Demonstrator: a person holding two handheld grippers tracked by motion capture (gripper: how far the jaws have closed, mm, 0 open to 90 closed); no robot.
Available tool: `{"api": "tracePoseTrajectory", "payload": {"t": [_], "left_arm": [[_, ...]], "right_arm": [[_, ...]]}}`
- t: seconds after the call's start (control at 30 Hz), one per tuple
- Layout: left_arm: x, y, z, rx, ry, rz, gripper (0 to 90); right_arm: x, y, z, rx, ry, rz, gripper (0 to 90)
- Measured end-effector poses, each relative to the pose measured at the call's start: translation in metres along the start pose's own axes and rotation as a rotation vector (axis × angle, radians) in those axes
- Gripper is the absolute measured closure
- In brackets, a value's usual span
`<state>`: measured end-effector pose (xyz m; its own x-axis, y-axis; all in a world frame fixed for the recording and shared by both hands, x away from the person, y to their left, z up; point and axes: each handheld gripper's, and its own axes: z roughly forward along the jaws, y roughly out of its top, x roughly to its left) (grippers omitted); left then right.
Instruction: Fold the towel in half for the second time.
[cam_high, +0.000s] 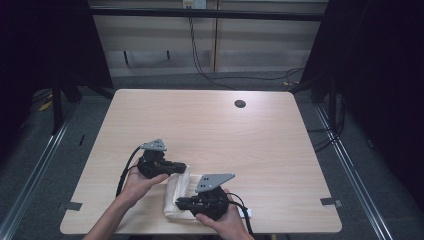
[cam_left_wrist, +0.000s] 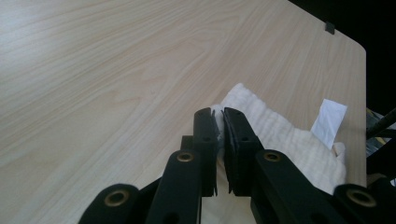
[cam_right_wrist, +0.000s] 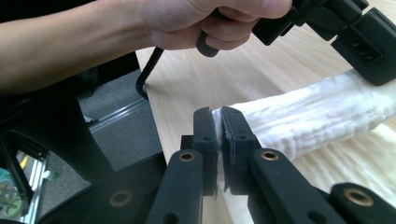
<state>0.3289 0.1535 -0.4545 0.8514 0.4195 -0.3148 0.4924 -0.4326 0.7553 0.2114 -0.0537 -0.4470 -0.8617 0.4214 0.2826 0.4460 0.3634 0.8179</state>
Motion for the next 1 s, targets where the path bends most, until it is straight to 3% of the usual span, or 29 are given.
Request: {"api": "tracePoseTrajectory", "payload": {"t": [0.17, 0.5, 0.6, 0.7, 0.8, 0.9, 1.0], "left_arm": [[-0.004, 0.004, 0.008, 0.005, -0.010, 0.012, 84.4], [-0.010, 0.014, 0.031, 0.043, -0.025, 0.032, 84.3], [-0.013, 0.015, 0.040, 0.051, -0.037, 0.035, 84.3], [-0.017, 0.016, 0.049, 0.089, -0.014, 0.061, 84.1], [-0.014, 0.014, 0.060, 0.118, -0.015, 0.049, 83.5], [-0.013, 0.013, 0.066, 0.111, -0.028, 0.047, 82.5], [-0.017, 0.014, 0.069, 0.108, -0.013, 0.078, 80.3]], "right_arm": [[0.002, -0.003, -0.011, 0.015, -0.027, -0.015, 85.5], [-0.002, -0.017, -0.028, 0.019, -0.075, 0.004, 85.4], [-0.004, -0.024, -0.028, 0.050, -0.084, 0.011, 85.4], [-0.009, -0.033, -0.031, 0.071, -0.078, 0.028, 85.0], [-0.013, -0.039, -0.033, 0.089, -0.094, 0.039, 85.0], [-0.019, -0.046, -0.033, 0.105, -0.105, 0.048, 84.8], [-0.020, -0.051, -0.033, 0.141, -0.134, 0.030, 83.8]]}}
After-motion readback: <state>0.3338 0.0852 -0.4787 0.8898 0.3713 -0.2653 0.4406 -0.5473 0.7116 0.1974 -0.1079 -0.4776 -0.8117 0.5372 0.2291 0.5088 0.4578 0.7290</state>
